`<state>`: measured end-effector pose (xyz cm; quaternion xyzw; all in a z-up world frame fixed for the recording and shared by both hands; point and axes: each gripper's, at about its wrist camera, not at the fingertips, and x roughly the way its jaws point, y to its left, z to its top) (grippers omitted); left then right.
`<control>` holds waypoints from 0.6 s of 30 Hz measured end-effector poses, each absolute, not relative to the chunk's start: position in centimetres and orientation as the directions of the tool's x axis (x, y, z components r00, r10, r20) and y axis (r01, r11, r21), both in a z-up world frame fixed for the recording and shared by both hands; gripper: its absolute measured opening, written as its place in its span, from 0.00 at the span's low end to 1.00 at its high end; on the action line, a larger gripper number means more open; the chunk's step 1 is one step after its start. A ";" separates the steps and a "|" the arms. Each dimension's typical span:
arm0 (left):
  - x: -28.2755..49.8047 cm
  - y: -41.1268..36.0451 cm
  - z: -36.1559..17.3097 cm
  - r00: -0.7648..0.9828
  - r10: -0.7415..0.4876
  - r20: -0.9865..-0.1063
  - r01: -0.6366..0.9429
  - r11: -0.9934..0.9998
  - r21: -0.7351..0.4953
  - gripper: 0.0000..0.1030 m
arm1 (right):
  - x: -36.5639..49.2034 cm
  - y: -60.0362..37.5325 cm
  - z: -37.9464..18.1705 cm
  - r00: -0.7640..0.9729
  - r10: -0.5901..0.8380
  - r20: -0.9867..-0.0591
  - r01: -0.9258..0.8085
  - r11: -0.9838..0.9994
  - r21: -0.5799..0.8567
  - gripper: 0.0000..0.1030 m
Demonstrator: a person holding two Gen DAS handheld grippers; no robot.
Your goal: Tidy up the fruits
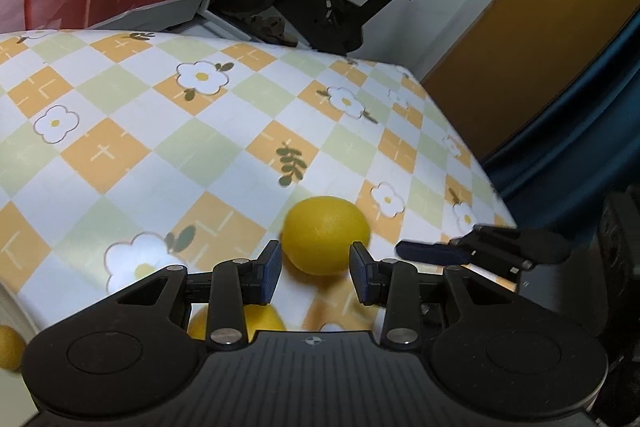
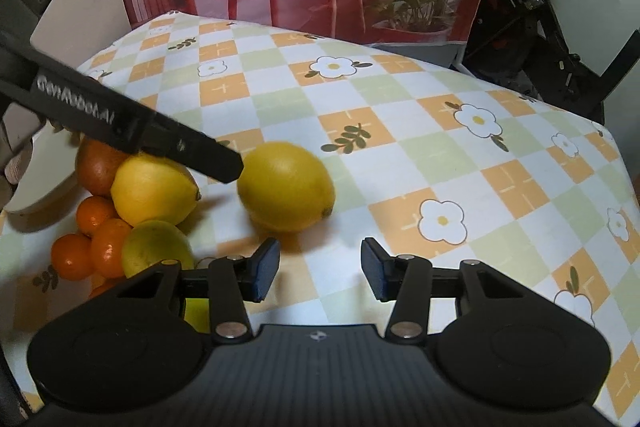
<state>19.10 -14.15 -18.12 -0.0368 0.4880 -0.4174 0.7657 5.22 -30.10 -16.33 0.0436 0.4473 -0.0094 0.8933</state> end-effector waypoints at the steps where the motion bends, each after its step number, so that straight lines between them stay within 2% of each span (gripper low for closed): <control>1: 19.4 -14.1 -18.0 0.182 -0.689 -0.702 0.595 0.645 -0.479 0.38 | 5.3 -30.1 -16.4 0.599 0.022 -0.800 0.054 0.996 0.067 0.47; 6: 21.3 -13.9 -17.6 0.235 -0.715 -0.658 0.531 0.662 -0.529 0.39 | 5.8 -30.6 -16.0 0.633 0.007 -0.774 0.054 0.997 0.053 0.47; 18: 23.2 -15.3 -16.8 0.276 -0.700 -0.658 0.532 0.682 -0.502 0.39 | 8.2 -31.5 -15.7 0.658 0.006 -0.753 0.012 1.000 0.019 0.48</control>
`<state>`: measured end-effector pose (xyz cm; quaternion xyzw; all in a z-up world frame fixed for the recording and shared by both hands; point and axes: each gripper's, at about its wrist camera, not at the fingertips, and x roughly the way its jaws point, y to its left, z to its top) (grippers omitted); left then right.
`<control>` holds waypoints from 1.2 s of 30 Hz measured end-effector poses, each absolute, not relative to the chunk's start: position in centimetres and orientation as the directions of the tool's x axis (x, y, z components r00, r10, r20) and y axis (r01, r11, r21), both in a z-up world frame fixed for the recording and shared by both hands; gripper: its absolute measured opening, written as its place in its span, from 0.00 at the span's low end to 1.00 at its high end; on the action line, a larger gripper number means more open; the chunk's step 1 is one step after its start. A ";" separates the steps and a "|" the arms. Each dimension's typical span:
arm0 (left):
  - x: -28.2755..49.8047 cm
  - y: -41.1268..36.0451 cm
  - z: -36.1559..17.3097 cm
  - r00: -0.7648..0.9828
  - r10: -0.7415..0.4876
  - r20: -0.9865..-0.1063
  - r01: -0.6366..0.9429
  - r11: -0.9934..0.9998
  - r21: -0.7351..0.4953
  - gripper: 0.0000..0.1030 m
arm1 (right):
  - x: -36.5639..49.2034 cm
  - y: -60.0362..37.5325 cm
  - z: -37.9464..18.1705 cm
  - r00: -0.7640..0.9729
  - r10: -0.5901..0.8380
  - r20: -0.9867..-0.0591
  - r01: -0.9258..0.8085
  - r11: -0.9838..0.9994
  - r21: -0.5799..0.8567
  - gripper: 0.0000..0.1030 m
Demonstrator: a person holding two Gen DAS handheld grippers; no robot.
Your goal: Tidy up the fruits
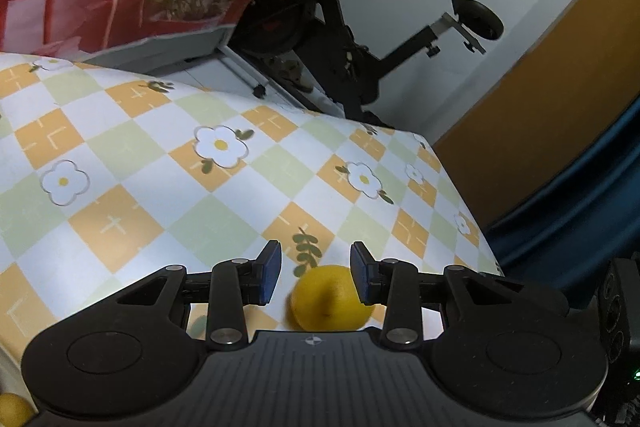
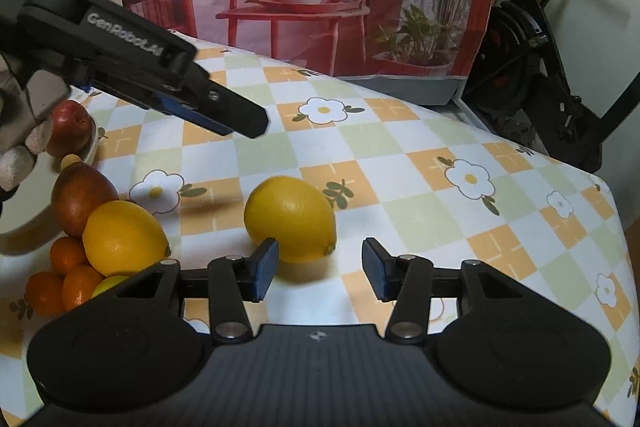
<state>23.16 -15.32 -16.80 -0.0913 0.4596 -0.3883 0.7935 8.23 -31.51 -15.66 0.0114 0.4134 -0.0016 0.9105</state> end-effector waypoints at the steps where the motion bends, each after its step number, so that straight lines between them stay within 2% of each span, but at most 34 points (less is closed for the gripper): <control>1: 23.1 -15.4 -16.9 0.267 -0.703 -0.659 0.539 0.676 -0.503 0.40 | 8.3 -31.5 -15.7 0.657 0.009 -0.754 0.006 1.000 0.017 0.48; 8: 23.1 -15.1 -18.4 0.240 -0.713 -0.658 0.465 0.680 -0.567 0.40 | 8.1 -31.7 -16.5 0.662 0.040 -0.748 -0.006 0.999 0.048 0.49; 16: 22.8 -15.9 -19.3 0.217 -0.710 -0.670 0.464 0.679 -0.569 0.40 | 8.1 -31.5 -17.4 0.669 0.063 -0.741 -0.019 0.997 0.068 0.49; 26: 22.7 -16.8 -20.1 0.189 -0.705 -0.684 0.486 0.672 -0.559 0.40 | 8.8 -31.6 -18.1 0.689 0.104 -0.717 -0.039 0.994 0.107 0.57; 36: 23.0 -17.1 -20.2 0.189 -0.707 -0.681 0.494 0.668 -0.556 0.39 | 9.0 -31.6 -18.8 0.701 0.126 -0.702 -0.053 0.991 0.125 0.54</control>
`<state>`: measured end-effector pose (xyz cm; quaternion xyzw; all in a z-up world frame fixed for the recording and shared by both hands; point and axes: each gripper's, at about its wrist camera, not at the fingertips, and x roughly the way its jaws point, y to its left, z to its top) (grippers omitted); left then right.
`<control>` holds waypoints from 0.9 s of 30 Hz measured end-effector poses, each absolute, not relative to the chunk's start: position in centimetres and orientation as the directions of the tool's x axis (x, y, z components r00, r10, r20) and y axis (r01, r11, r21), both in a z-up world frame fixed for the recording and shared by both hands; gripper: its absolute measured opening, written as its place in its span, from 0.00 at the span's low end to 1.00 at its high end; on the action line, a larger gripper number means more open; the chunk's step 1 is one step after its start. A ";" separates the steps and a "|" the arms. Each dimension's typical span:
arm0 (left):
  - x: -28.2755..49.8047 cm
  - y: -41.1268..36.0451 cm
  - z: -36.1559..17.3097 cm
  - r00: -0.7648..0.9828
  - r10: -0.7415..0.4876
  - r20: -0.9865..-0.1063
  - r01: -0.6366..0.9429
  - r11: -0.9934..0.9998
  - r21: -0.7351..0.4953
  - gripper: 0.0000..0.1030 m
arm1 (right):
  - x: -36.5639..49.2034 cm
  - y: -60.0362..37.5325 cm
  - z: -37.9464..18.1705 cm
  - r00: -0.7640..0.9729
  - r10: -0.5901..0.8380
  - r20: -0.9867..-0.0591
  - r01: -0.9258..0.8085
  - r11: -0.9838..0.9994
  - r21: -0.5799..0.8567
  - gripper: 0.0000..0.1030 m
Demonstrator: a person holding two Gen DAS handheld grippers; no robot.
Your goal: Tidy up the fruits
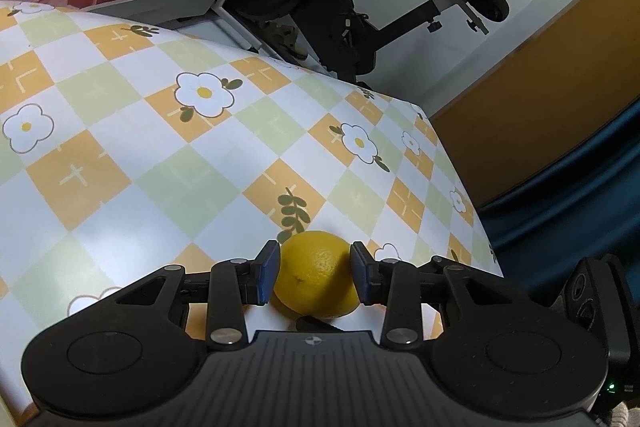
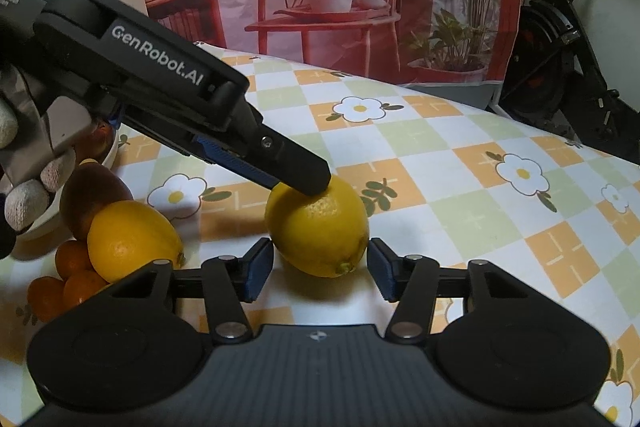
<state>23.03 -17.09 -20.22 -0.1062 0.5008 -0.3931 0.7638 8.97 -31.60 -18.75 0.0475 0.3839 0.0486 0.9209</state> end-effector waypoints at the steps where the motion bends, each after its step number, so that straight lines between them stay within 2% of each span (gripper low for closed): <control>1: 23.0 -17.2 -20.2 0.191 -0.706 -0.682 0.499 0.668 -0.552 0.38 | 9.0 -31.6 -18.8 0.699 0.125 -0.704 -0.055 0.991 0.121 0.54; 8: 23.1 -17.1 -20.1 0.178 -0.705 -0.687 0.533 0.656 -0.535 0.40 | 8.9 -31.5 -18.7 0.699 0.140 -0.701 -0.087 0.990 0.110 0.51; 27: 21.3 -13.9 -18.6 0.175 -0.714 -0.678 0.553 0.641 -0.531 0.40 | 8.2 -30.5 -17.4 0.683 0.248 -0.687 -0.161 0.969 0.189 0.49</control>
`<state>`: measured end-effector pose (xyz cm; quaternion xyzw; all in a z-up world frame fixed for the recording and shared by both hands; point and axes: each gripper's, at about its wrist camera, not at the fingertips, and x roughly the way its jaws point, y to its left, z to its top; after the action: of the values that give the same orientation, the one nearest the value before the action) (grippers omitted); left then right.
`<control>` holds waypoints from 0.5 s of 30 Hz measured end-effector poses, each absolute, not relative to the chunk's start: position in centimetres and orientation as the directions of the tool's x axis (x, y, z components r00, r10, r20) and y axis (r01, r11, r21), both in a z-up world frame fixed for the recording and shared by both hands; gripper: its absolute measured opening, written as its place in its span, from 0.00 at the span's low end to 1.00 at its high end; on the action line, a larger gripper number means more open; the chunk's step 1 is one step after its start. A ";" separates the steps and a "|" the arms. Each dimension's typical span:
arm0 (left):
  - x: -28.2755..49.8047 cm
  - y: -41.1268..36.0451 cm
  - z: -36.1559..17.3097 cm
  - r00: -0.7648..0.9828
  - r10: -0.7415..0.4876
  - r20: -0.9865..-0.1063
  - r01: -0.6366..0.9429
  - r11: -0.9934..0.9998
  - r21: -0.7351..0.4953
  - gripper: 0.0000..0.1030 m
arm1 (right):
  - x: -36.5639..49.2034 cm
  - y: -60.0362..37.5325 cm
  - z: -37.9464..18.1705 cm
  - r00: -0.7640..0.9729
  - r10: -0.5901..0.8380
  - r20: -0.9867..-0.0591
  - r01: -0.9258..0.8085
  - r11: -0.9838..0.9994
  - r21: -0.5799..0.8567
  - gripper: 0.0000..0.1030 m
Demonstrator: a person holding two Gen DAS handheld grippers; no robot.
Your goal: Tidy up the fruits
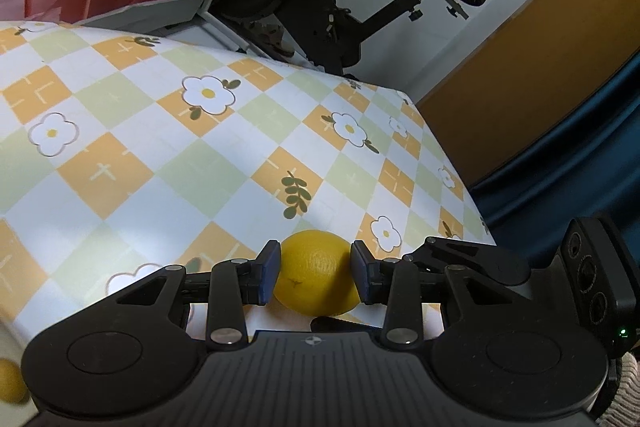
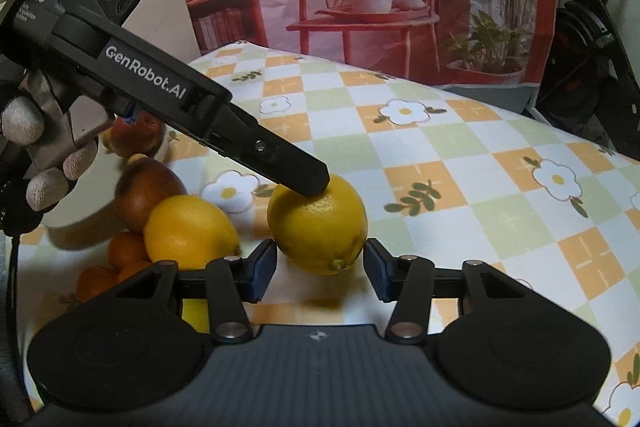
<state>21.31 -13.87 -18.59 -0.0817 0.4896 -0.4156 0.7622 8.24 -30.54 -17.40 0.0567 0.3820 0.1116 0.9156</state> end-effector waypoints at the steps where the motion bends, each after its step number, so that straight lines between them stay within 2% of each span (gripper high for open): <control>1: 21.1 -13.4 -18.2 0.182 -0.714 -0.676 0.553 0.643 -0.530 0.40 | 8.2 -30.3 -17.1 0.684 0.250 -0.685 -0.169 0.968 0.185 0.49; 15: 17.7 -2.9 -13.5 0.315 -0.689 -0.653 0.504 0.704 -0.500 0.40 | 9.4 -22.0 -12.9 0.688 0.338 -0.642 -0.310 0.937 0.160 0.49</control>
<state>17.75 -2.89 -13.48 -0.1023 0.4531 -0.3706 0.8043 9.38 -22.00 -12.89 0.0195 0.3534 0.1762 0.9185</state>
